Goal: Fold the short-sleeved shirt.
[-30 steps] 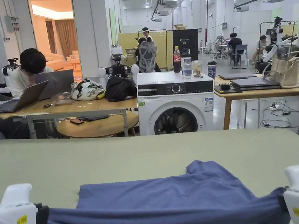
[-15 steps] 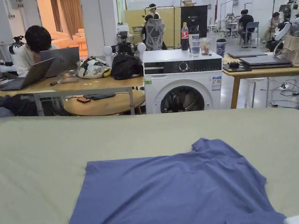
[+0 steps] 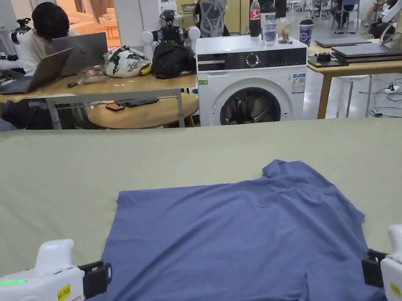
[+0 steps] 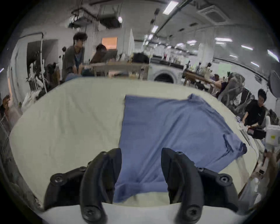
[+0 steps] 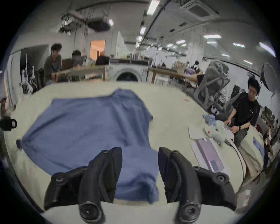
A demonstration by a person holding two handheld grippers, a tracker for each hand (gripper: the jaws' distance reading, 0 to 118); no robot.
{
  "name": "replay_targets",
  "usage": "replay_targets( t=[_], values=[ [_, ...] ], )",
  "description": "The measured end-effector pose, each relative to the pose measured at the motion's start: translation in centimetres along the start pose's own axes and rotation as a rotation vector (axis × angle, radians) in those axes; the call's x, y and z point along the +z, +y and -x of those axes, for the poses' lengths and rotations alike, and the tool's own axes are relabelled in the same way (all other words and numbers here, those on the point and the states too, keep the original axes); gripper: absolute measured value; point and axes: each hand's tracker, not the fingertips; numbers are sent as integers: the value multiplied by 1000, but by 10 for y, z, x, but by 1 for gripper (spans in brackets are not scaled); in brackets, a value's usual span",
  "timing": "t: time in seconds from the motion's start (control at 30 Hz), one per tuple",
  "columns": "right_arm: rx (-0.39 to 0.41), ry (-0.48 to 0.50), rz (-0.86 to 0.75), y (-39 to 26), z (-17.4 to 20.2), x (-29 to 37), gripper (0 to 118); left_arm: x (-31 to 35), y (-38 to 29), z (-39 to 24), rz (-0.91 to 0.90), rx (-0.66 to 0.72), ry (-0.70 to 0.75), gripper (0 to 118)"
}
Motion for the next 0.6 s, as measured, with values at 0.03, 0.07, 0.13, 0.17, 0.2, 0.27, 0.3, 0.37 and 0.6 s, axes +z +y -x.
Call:
replay_targets(
  t=[0.03,0.07,0.13,0.17,0.2,0.27,0.3,0.37,0.6],
  values=[
    [-16,-4,-27,1,4,2,46,2,0,-7,-32,-22,6,52],
    [-30,1,-56,2,7,-3,32,5,0,-15,-66,-41,17,52],
    [-42,11,-121,2,15,3,2,11,-3,-28,-131,-57,41,40],
    [-31,12,-139,2,19,5,0,14,-3,-33,-149,-54,57,35],
    [-20,3,-149,2,27,8,0,16,-2,-36,-157,-55,53,22],
    [-11,13,-170,-1,35,13,0,18,-2,-41,-155,-48,69,0],
    [-2,30,-167,-2,38,14,0,19,-2,-42,-144,-43,89,0],
    [12,45,-151,-2,47,14,0,20,1,-39,-102,-32,75,0],
    [24,70,-83,-9,55,3,0,11,12,7,160,60,85,0]
  ],
)
